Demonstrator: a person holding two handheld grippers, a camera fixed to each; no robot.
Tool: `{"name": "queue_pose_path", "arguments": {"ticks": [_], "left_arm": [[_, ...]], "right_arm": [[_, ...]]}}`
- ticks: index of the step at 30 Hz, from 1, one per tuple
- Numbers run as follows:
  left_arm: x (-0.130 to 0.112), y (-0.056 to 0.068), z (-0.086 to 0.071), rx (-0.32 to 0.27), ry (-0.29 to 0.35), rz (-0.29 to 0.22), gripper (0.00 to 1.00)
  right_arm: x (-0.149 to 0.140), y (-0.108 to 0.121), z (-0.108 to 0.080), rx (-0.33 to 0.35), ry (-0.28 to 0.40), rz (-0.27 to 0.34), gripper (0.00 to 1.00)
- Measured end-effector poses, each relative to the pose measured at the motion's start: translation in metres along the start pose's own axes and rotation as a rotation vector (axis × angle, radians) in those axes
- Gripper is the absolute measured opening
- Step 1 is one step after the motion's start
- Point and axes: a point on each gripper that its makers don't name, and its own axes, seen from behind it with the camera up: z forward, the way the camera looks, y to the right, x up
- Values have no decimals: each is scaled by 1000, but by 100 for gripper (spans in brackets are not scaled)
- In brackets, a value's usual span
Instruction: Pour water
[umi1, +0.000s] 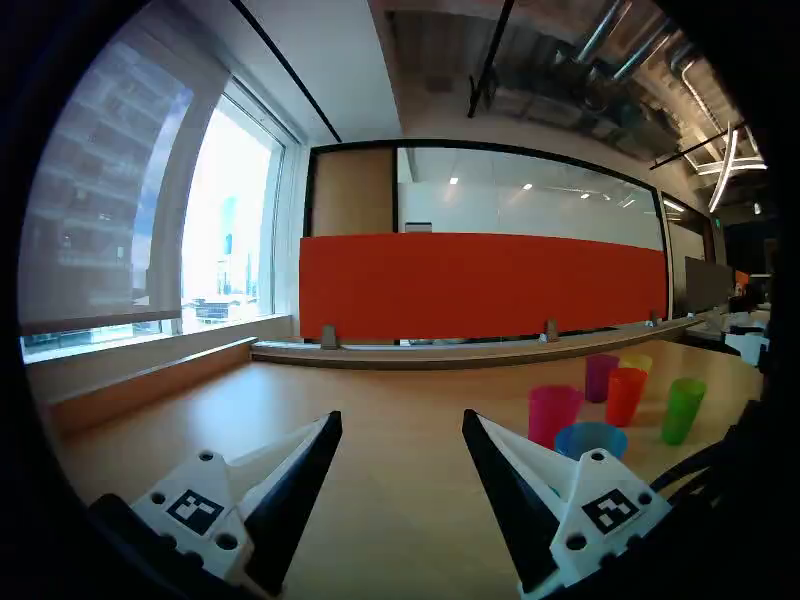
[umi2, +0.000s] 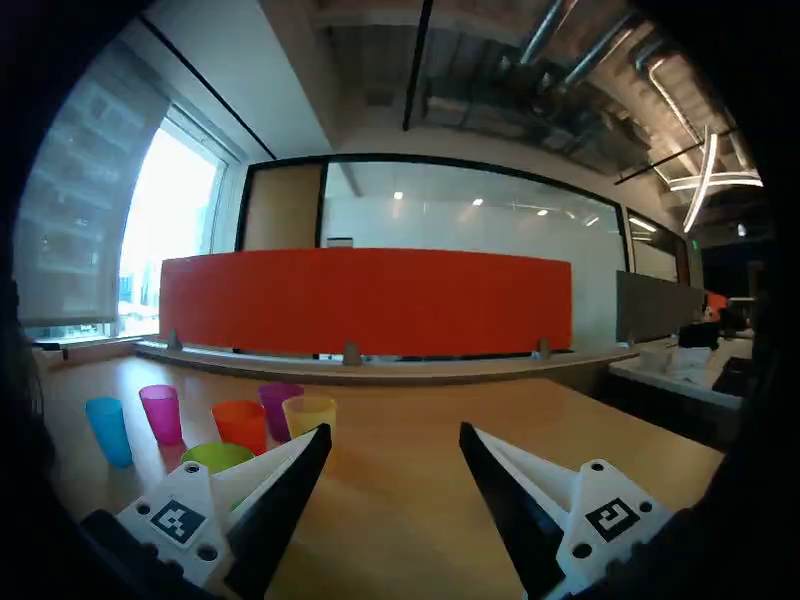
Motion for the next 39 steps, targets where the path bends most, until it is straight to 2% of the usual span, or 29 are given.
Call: {"name": "queue_pose_path", "arguments": {"ticks": [39], "left_arm": [[0, 0, 0, 0, 0, 0, 89]], "right_arm": [[0, 1, 0, 9, -5, 12, 100]]}}
